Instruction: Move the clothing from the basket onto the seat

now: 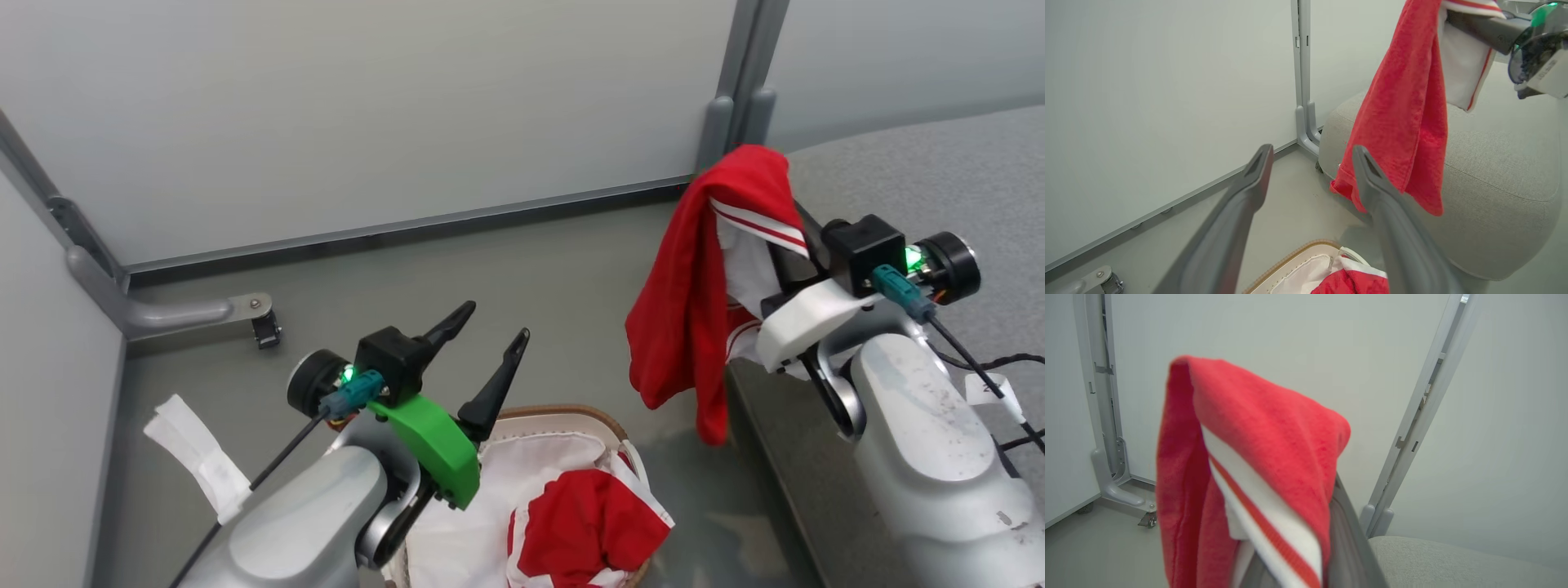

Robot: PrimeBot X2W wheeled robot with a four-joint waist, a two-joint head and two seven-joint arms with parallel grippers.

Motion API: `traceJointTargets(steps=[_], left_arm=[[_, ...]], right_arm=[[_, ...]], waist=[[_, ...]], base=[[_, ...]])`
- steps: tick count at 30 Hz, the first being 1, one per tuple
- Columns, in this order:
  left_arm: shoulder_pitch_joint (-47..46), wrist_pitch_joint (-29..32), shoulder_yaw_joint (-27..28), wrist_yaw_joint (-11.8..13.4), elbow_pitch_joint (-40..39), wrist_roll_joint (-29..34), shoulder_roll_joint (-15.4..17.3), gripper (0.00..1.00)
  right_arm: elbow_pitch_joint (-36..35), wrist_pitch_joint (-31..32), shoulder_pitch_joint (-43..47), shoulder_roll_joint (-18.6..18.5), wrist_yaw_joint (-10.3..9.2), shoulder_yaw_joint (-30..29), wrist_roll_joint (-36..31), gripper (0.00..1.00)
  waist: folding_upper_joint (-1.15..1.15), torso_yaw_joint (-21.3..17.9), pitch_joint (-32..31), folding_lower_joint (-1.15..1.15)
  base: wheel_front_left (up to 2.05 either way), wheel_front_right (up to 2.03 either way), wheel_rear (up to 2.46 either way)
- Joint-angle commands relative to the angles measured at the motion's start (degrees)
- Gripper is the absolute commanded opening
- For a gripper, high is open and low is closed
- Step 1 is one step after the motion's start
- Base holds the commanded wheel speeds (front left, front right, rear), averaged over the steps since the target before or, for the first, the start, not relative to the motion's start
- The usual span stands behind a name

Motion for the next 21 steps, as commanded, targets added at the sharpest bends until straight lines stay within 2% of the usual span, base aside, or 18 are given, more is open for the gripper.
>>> traceJointTargets(steps=[1, 10, 21], left_arm=[[1.2, -0.5, -0.2, -0.1, -0.2, 0.5, -0.6, 1.00], [4.2, -1.4, -0.2, 0.1, -1.3, 2.5, -4.0, 1.00], [4.2, -1.4, 1.2, -0.4, -1.0, 6.0, -6.2, 1.00]], right_arm=[[-0.8, -0.1, 1.3, -0.7, -0.06, -1.0, -0.4, 0.00], [-3.5, -0.1, 3.3, -3.4, -0.06, -4.4, -1.4, 0.00], [-5.5, 0.6, 4.4, -3.6, -0.06, -6.0, -1.1, 0.00]], waist=[[0.00, -1.5, 0.6, 0.00], [0.00, -8.4, 2.3, 0.00], [0.00, -15.3, 6.0, 0.00]], base=[[0.00, 0.00, 0.00], [0.00, 0.00, 0.00], [0.00, 0.00, 0.00]])
